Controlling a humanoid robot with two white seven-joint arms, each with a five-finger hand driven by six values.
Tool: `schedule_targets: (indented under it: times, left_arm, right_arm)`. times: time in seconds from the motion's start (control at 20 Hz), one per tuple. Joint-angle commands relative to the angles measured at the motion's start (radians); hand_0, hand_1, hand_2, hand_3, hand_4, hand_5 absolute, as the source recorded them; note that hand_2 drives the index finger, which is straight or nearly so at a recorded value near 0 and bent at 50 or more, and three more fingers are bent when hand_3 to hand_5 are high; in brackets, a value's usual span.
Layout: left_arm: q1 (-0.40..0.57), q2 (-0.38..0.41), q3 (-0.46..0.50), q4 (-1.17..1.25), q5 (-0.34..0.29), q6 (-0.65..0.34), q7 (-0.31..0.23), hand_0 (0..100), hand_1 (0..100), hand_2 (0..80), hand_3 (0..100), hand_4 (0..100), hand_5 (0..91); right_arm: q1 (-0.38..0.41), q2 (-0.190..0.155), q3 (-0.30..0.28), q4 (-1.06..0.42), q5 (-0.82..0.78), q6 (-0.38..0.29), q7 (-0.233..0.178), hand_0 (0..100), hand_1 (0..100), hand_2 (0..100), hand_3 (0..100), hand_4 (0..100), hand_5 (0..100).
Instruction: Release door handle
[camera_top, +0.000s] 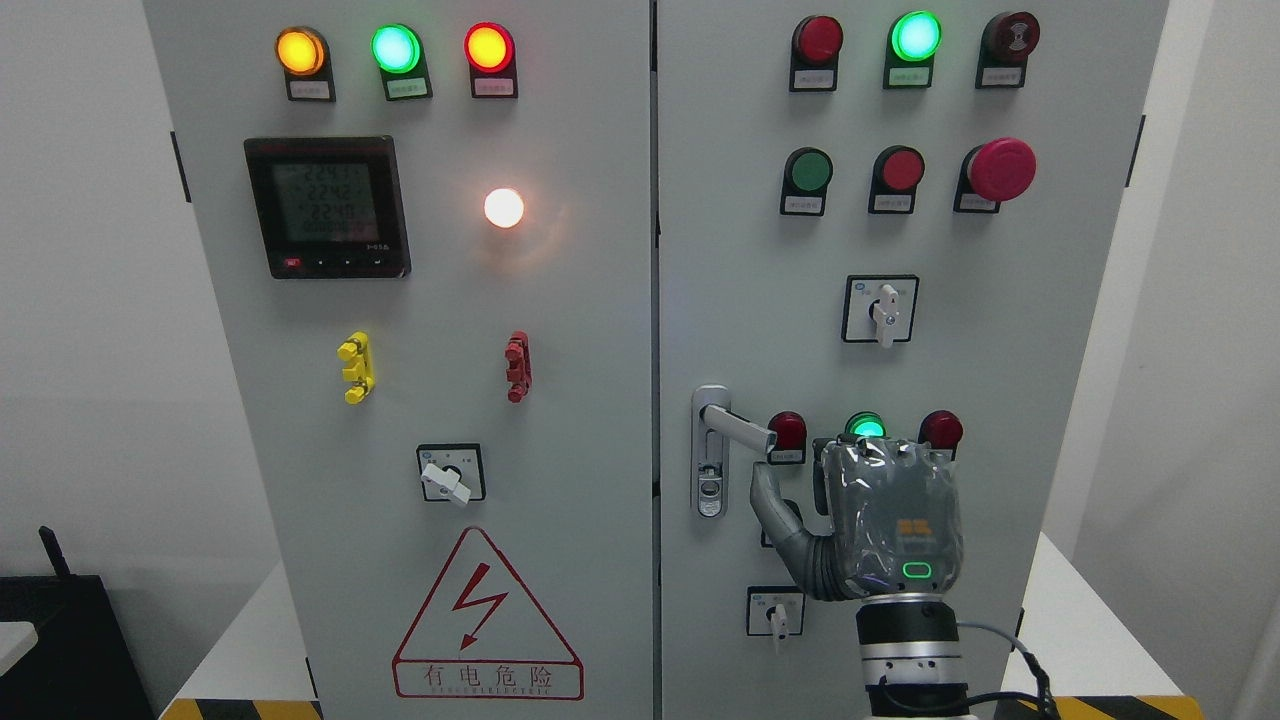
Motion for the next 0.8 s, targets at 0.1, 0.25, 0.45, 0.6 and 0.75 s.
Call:
schedule_targets:
  times: [0.1,0.25,0.45,0.6,0.75]
  left_arm:
    - [0.000,0.000,0.011,0.017,0.000,0.001,0.001,12,39,0.0,0,0,0.0]
    - [0.000,0.000,0.011,0.017,0.000,0.001,0.001,12,39,0.0,0,0,0.0]
    - [0.000,0.000,0.011,0.017,0.000,0.001,0.001,12,39,0.0,0,0,0.0]
    - [0.000,0.000,0.011,0.017,0.000,0.001,0.001,12,39,0.0,0,0,0.0]
    - [0.000,0.000,0.011,0.017,0.000,0.001,0.001,12,39,0.0,0,0,0.0]
  right_arm:
    - [0.058,-0.009,0.001,-0.048,-0.001,-0.051,-0.025,45,19,93,100,100,95]
    - [0.089,-0.018,-0.002,-0.069,-0.003,-0.077,-0.058,45,19,90,100,95,95]
    - [0.167,-0.064,-0.022,-0.118,-0.013,-0.151,-0.092,45,18,79,100,88,88]
    - [0.216,-0.078,-0.054,-0.158,-0.026,-0.189,-0.092,49,9,59,93,79,77]
    - [0.258,-0.104,-0.095,-0.186,-0.096,-0.243,-0.092,53,1,44,68,57,51]
